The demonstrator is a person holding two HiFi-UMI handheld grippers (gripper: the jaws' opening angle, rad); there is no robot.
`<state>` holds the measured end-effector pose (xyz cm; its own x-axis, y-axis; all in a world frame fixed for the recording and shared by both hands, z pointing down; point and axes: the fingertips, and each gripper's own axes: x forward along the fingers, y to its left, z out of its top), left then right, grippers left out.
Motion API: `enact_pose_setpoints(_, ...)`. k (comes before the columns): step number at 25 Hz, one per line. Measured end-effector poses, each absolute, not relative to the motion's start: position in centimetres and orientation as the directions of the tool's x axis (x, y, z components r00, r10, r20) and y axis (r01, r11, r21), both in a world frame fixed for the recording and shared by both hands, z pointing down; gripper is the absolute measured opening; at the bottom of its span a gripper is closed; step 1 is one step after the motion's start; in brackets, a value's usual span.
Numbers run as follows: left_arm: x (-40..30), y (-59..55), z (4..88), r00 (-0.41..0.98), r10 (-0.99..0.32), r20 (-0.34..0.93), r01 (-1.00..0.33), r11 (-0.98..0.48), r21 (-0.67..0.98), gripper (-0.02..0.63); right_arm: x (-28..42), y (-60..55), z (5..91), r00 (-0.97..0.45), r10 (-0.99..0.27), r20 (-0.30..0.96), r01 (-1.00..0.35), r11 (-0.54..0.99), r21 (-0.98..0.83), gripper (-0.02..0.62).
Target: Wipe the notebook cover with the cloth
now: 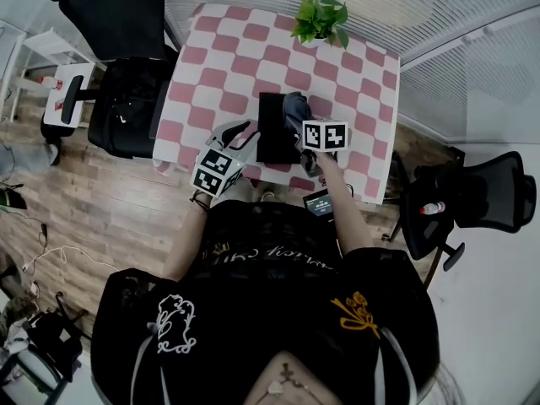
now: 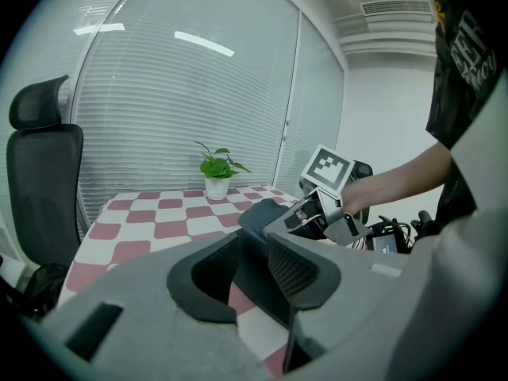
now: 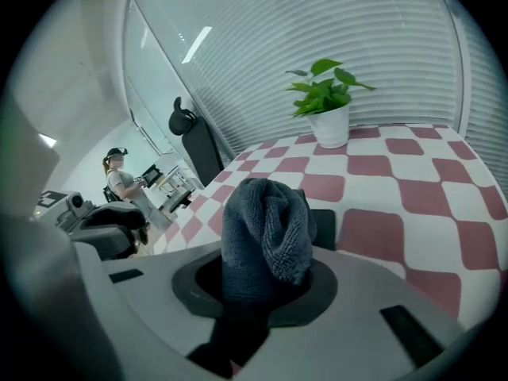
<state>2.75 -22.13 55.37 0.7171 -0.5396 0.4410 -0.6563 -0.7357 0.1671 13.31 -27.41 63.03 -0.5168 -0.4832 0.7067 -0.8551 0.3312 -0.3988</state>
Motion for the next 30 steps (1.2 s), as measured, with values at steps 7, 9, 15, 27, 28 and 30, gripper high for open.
enact_pose_setpoints(7, 1.7, -21.4, 55.1, 0.698, -0.567, 0.438, -0.685, -0.708, 0.174, 0.114, 5.3, -23.6, 65.5, -0.597, -0.335, 0.729, -0.784, 0.435, -0.443, 0.081)
enact_pose_setpoints(9, 1.3, -21.2, 55.3, 0.692, -0.573, 0.438, -0.691, -0.703, 0.171, 0.114, 4.7, -23.0, 66.8, -0.590, -0.314, 0.744, -0.785, 0.437, -0.439, 0.081)
enact_pose_setpoints(15, 0.7, -20.8, 55.2, 0.684, -0.587, 0.432, -0.704, -0.687, 0.180, 0.113, 5.7, -22.9, 67.3, -0.573, -0.332, 0.749, -0.801, 0.420, -0.426, 0.081)
enact_pose_setpoints(27, 2.5, -20.0, 55.1, 0.719, -0.544, 0.433, -0.660, -0.730, 0.178, 0.114, 14.1, -22.5, 67.1, -0.478, -0.415, 0.774, -0.874, 0.311, -0.373, 0.081)
enact_pose_setpoints(28, 2.7, -19.9, 55.1, 0.722, -0.540, 0.432, -0.656, -0.733, 0.180, 0.114, 14.9, -22.4, 67.1, -0.469, -0.421, 0.777, -0.880, 0.298, -0.370, 0.081)
enact_pose_setpoints(30, 3.1, -19.8, 55.1, 0.728, -0.534, 0.430, -0.650, -0.737, 0.184, 0.114, 16.1, -22.3, 67.1, -0.454, -0.433, 0.779, -0.889, 0.277, -0.365, 0.081)
